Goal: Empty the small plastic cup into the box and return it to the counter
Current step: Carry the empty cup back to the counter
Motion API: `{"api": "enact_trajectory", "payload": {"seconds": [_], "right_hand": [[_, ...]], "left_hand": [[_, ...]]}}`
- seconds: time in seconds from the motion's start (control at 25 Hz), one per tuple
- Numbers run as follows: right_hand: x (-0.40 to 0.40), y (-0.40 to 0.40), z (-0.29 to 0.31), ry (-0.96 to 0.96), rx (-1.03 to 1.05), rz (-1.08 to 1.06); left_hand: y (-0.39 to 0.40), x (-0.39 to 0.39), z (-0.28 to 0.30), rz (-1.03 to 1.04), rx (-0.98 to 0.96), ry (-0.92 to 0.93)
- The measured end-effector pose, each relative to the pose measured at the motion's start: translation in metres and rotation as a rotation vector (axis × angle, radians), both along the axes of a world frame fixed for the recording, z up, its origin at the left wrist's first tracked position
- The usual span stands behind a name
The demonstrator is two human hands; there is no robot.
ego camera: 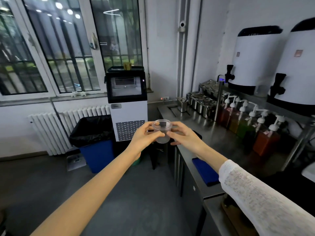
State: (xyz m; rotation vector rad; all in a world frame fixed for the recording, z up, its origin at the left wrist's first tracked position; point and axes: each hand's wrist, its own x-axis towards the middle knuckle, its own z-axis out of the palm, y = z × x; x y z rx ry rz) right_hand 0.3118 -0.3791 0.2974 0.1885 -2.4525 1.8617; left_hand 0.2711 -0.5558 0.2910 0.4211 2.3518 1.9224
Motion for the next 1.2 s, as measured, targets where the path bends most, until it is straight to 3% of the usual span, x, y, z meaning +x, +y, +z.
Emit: {"api": "enact_trajectory", "payload": {"seconds": [0.32, 0.68, 1.2], "right_hand": [[-0.082, 0.052, -0.012, -0.028, -0.008, -0.166], [-0.165, 0.118, -0.004, -0.048, 0.053, -0.482], [-0.163, 0.210, -0.021, -0.101, 0.135, -0.911]], "left_hand": [[0.061, -0.109, -0.014, -0.151, 0.012, 0.010], [0.152, -0.234, -0.012, -0.457, 0.013, 0.078], [0.287, -0.267, -0.038, -0.806, 0.070, 0.082]]}}
